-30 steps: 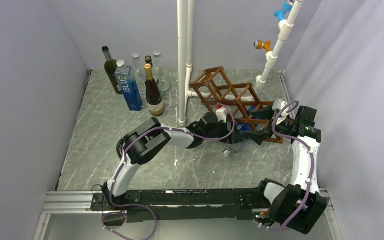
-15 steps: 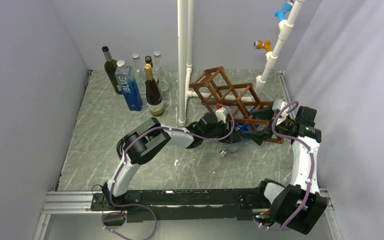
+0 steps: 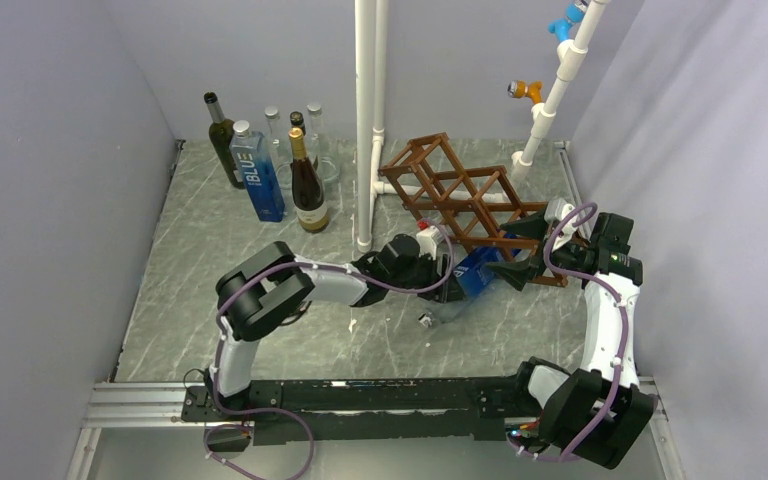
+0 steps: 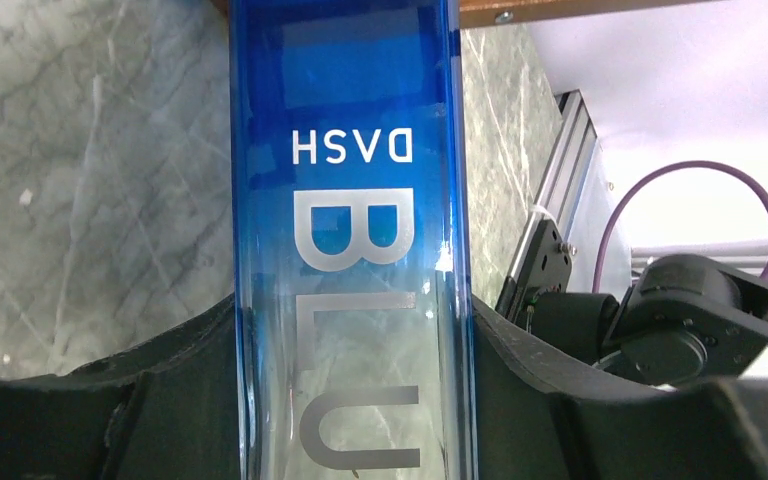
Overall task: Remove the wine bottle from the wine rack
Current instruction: Pick up the wine bottle from the wine rack.
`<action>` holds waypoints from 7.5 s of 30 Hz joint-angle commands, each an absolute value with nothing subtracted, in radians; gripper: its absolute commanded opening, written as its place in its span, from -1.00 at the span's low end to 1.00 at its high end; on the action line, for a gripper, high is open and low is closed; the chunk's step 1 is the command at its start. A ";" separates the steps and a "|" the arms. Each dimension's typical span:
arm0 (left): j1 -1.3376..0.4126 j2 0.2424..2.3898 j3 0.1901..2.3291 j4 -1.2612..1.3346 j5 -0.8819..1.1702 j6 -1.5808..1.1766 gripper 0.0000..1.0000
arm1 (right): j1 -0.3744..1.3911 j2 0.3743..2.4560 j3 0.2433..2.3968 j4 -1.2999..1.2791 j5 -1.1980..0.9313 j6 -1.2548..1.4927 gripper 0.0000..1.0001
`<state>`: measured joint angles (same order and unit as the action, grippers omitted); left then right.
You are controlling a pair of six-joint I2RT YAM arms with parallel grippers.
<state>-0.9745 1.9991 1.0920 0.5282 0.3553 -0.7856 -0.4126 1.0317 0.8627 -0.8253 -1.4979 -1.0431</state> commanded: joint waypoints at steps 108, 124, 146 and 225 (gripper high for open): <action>-0.834 1.312 0.649 0.483 0.644 -0.965 -1.00 | 0.059 0.999 1.058 -1.028 -1.005 -1.133 1.00; -0.834 1.379 0.690 0.523 0.707 -0.978 -1.00 | -0.052 0.954 1.095 -0.856 -0.704 -0.828 1.00; -0.818 1.279 0.699 0.294 0.717 -0.915 -1.00 | 0.198 1.050 1.118 -1.189 -1.076 -1.344 0.98; -0.728 1.077 0.646 0.165 0.600 -0.887 0.99 | 0.630 1.282 0.847 -0.691 -0.996 -1.349 -1.00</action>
